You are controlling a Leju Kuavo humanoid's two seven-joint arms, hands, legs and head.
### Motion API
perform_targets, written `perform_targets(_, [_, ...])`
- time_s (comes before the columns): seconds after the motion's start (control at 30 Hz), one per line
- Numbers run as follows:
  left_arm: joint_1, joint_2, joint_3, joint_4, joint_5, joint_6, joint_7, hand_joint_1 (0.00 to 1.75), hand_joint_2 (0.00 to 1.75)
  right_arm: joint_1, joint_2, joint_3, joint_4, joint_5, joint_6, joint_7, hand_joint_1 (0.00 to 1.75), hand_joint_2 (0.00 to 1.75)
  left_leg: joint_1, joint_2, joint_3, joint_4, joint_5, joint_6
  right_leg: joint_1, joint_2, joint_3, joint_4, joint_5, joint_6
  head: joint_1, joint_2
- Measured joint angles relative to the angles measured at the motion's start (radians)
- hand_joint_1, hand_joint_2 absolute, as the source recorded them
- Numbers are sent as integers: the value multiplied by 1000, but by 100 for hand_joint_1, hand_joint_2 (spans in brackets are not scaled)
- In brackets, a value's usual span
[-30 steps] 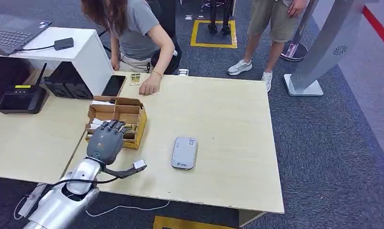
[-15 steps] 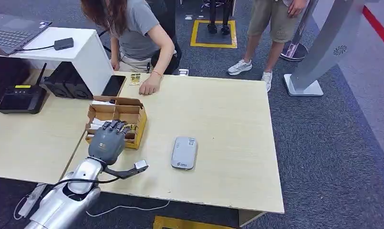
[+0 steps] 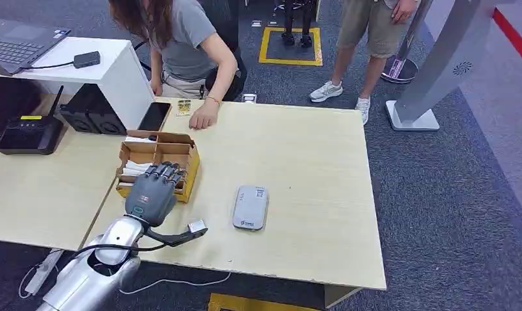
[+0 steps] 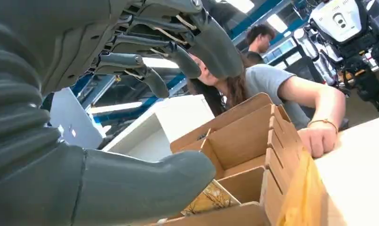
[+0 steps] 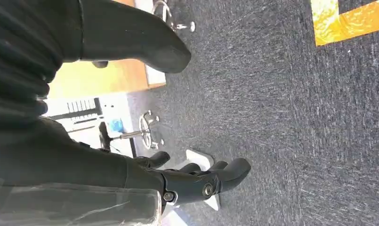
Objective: Pass the card to the sensor for recognition and then transmit it.
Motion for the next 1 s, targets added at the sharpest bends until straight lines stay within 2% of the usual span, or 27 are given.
perform_targets(0.17, [1, 3, -5, -1, 3, -8, 3, 59, 175, 0, 0, -4, 0, 0, -5, 2, 0, 175, 0, 0, 0, 0, 0, 0, 0, 0, 0, 0, 0, 0, 0, 0])
perform_targets(0.57, [18, 14, -8, -1, 19, -29, 15, 58, 175, 0, 0, -8, 0, -2, -5, 11, 0, 175, 0, 0, 0, 0, 0, 0, 0, 0, 0, 0, 0, 0, 0, 0])
perform_targets(0.67, [19, 15, -8, -1, 21, -35, 18, 65, 175, 0, 0, -9, 0, -2, -5, 11, 0, 175, 0, 0, 0, 0, 0, 0, 0, 0, 0, 0, 0, 0, 0, 0])
perform_targets(0.73, [21, 16, -8, -1, 23, -43, 24, 65, 175, 0, 0, -9, 0, -2, -5, 11, 0, 175, 0, 0, 0, 0, 0, 0, 0, 0, 0, 0, 0, 0, 0, 0])
perform_targets(0.77, [21, 16, -8, -1, 24, -47, 25, 59, 175, 0, 0, -9, 0, -2, -5, 11, 0, 175, 0, 0, 0, 0, 0, 0, 0, 0, 0, 0, 0, 0, 0, 0])
perform_targets(1.0, [26, 25, -8, 0, 26, -60, 38, 66, 175, 0, 0, -11, 0, -1, -5, 11, 0, 175, 0, 0, 0, 0, 0, 0, 0, 0, 0, 0, 0, 0, 0, 0])
